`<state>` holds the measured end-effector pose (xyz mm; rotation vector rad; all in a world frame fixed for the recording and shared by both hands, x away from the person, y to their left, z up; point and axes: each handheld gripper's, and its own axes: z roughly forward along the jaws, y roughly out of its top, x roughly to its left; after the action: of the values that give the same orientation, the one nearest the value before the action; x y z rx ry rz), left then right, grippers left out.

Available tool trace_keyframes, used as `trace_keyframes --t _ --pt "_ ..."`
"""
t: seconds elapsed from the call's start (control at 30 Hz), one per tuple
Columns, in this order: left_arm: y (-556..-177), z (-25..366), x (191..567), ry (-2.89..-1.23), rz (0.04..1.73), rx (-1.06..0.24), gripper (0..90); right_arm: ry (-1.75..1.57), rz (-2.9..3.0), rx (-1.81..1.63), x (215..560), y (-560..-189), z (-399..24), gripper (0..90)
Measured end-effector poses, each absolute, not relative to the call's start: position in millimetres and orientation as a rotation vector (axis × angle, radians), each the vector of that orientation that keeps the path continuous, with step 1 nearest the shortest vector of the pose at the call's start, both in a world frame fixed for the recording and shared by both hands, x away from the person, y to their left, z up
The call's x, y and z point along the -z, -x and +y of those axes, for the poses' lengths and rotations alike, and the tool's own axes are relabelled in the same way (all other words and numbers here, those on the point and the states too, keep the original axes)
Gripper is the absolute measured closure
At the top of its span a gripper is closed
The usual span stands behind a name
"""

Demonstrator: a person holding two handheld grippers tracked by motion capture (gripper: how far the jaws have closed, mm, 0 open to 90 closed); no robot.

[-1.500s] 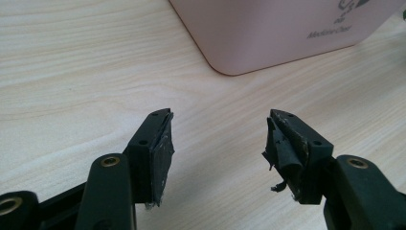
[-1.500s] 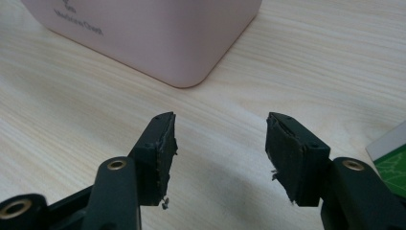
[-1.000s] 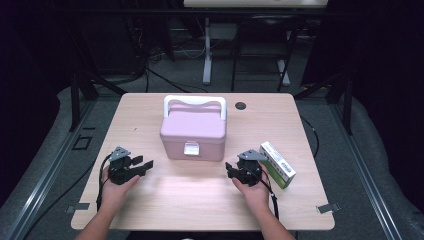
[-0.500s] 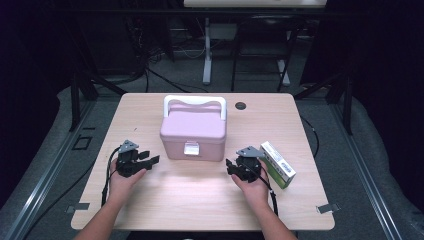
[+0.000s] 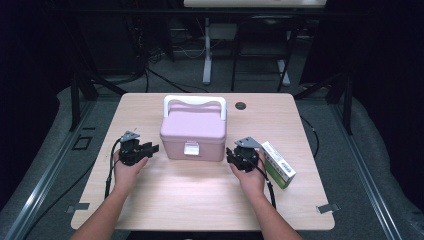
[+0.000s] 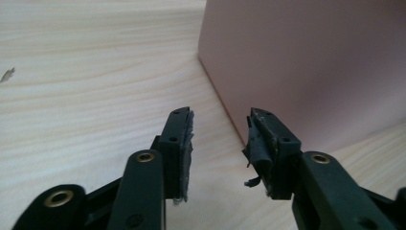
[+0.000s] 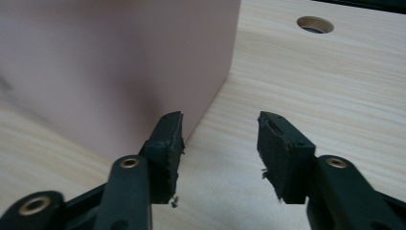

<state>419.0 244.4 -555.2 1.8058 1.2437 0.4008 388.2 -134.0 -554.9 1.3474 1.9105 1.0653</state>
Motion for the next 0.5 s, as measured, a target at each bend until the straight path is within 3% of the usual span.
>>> trace_keyframes --t 0.1,0.5 --pt "-422.6 241.9 558.0 -1.796 1.265 -0.398 68.0 -1.362 1.893 -1.092 552.7 -396.8 -133.4 57.9" --pt "-426.6 227.3 548.9 -1.796 1.196 -0.403 75.8 -1.407 1.925 -1.14 555.2 -409.7 -132.4 62.4"
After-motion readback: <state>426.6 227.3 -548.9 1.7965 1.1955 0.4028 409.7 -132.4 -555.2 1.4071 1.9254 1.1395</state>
